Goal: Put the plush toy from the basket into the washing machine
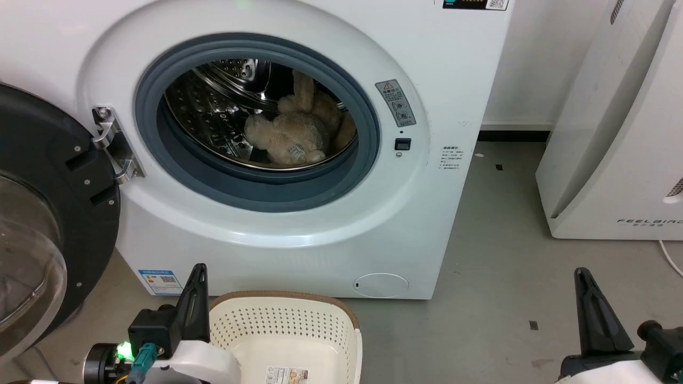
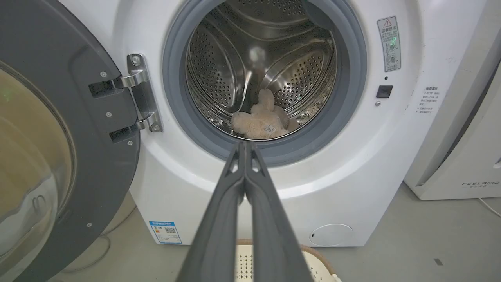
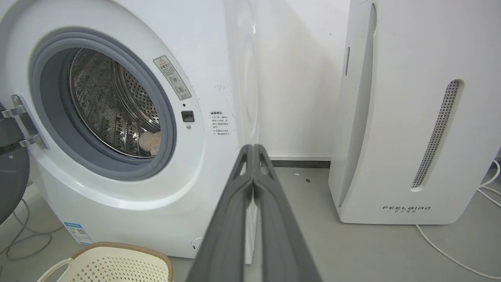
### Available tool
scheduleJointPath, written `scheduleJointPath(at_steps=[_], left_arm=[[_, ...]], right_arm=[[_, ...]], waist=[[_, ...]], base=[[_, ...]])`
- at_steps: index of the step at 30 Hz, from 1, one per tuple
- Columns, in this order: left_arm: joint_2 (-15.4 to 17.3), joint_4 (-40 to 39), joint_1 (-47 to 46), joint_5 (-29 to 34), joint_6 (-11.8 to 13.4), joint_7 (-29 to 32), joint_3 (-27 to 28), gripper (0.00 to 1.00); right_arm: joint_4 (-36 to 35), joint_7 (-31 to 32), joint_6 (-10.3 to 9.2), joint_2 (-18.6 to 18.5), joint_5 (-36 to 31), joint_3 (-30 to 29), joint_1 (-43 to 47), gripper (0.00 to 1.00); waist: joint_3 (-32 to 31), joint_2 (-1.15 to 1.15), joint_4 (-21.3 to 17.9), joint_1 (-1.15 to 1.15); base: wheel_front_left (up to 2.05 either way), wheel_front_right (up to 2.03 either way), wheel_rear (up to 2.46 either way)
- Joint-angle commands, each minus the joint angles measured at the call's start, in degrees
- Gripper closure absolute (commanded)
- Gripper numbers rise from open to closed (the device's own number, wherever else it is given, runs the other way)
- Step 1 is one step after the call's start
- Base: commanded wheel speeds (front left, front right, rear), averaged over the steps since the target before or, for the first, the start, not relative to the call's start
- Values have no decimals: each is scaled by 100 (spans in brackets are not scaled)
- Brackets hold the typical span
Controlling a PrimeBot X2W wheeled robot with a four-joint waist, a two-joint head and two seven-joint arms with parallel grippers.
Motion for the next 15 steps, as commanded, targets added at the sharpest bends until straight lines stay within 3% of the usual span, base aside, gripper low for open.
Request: scheduleJointPath(at_steps=[1,15], left_arm=[[0,-60,36,50,5,44,-9,100],[-3,-176,49,89,7,220,-18,100]], right_arm=[[18,39,-1,-1,-71,28,-112,100],[66,215,-2,-1,-186,111,-190,100]], waist=[[1,0,-4,0],[11,0,-29,0]], base=[[0,0,0],[0,0,0]])
